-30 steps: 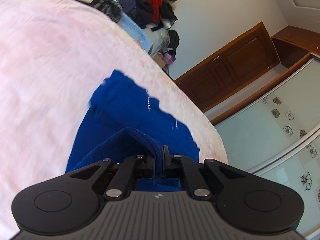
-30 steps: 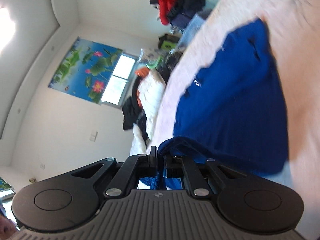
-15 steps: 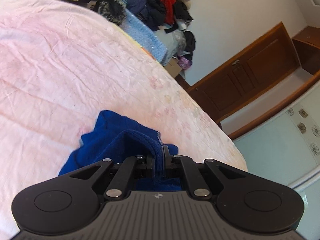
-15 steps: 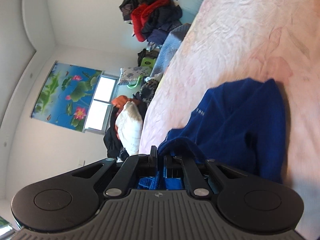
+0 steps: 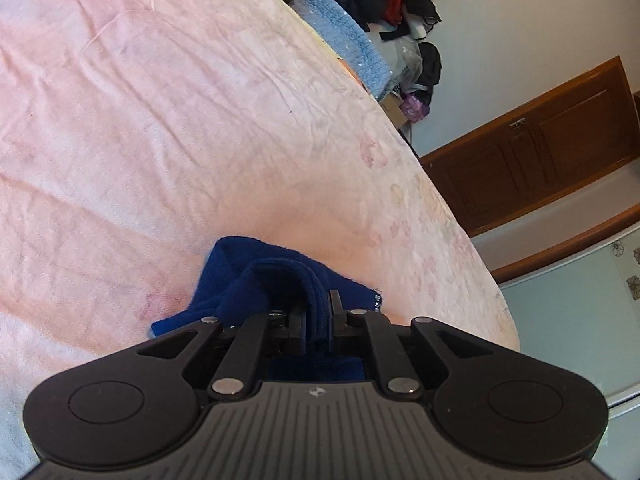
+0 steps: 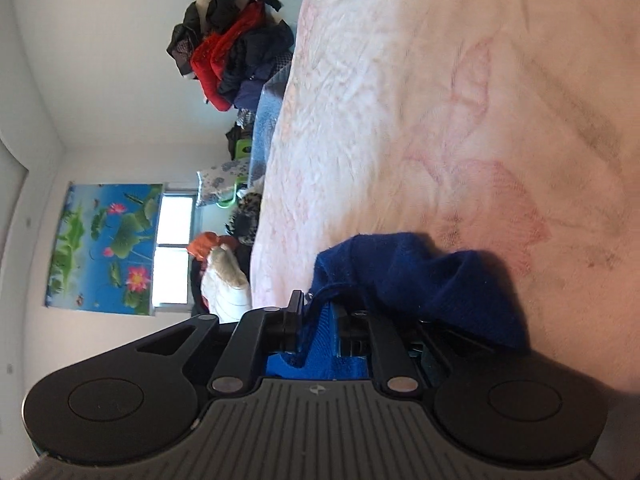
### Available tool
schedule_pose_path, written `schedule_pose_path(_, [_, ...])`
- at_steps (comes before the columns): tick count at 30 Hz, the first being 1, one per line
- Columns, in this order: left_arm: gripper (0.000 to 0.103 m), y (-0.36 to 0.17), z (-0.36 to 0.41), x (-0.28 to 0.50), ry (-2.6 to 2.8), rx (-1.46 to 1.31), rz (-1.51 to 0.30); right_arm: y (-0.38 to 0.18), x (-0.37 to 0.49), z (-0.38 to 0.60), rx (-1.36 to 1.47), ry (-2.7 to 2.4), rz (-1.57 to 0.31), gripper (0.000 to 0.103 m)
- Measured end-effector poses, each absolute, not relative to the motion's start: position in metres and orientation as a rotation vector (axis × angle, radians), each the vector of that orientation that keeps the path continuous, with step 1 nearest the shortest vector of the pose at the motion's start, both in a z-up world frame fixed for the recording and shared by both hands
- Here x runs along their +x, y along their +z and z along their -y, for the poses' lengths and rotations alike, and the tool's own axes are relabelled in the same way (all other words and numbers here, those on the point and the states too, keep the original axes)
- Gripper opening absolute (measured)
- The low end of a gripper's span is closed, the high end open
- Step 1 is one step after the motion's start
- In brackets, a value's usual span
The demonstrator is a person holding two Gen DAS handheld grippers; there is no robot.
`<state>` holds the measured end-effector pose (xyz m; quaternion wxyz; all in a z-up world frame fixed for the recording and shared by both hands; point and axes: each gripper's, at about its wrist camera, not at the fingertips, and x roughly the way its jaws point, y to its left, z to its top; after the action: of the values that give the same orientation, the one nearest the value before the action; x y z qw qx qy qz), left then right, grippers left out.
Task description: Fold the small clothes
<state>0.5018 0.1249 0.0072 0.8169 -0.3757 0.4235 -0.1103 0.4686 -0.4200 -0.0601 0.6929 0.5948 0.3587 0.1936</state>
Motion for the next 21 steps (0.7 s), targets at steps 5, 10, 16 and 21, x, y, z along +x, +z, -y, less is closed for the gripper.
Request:
schedule_pose_path(5, [0.078, 0.029, -0.137, 0.492, -0.266, -0.784, -0.839, -0.038, 0.461, 0.436, 1.293, 0.423, -0.723, 0.054])
schedule_pose_path(10, [0.080, 0.059, -0.139, 0.464, -0.182, -0.587, -0.692, -0.004, 0.450, 0.418, 0.949, 0.395, -0.799, 0.054])
schedule_pose_path(16, [0.080, 0.050, -0.123, 0.439, -0.066, -0.287, -0.676, -0.002, 0.444, 0.396, 0.709, 0.377, -0.893, 0.049])
schedule_pose_path(21, [0.080, 0.036, -0.118, 0.430, -0.069, -0.196, -0.734, -0.004, 0.448, 0.393, 0.708, 0.397, -0.911, 0.045])
